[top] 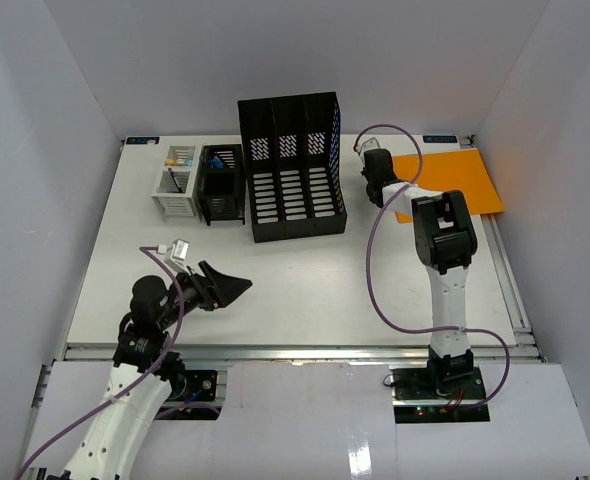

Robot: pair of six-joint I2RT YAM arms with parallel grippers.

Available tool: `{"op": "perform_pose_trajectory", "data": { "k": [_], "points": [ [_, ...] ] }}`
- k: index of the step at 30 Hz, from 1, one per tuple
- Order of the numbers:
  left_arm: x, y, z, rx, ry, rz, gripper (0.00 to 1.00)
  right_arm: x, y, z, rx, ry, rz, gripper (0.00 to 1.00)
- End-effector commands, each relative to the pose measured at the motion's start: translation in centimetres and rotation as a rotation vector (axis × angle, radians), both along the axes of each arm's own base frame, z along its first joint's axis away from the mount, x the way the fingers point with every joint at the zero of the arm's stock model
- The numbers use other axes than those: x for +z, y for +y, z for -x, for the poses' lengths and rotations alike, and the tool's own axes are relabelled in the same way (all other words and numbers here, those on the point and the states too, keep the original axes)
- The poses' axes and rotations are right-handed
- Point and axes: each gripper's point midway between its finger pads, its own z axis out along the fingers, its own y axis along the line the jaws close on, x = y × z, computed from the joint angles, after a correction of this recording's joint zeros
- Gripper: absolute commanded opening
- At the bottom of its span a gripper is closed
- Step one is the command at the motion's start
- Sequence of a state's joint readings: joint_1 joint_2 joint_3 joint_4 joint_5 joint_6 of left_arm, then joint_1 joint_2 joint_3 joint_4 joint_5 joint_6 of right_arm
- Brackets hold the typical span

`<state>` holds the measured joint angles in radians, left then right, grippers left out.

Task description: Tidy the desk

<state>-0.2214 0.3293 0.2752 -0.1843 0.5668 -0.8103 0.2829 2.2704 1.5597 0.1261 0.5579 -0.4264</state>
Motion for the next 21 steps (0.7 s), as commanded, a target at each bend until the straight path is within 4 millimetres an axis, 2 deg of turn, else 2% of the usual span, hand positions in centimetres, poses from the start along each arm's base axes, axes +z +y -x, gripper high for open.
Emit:
{"op": "perform_pose_trajectory", "data": {
  "k": [1,13,21],
  "points": [
    [0.3,-0.4,0.3,-0.025,-0.008,0.042,0.98,4.0,-1.7,0.2,-0.048,-0.088,0.028,0.29],
    [1.1,-0.8,0.7,-0.058,-0.017,0.074,0.98,5.4,-2.0,2.0,-0.035,-0.098,0.019,0.15],
    [1.4,-1.4,0.9,-0.091,0.0,0.112,0.98,5.4,-1.9,4.2,-0.006,-0.075,-0.007,0.08]
  ]
}}
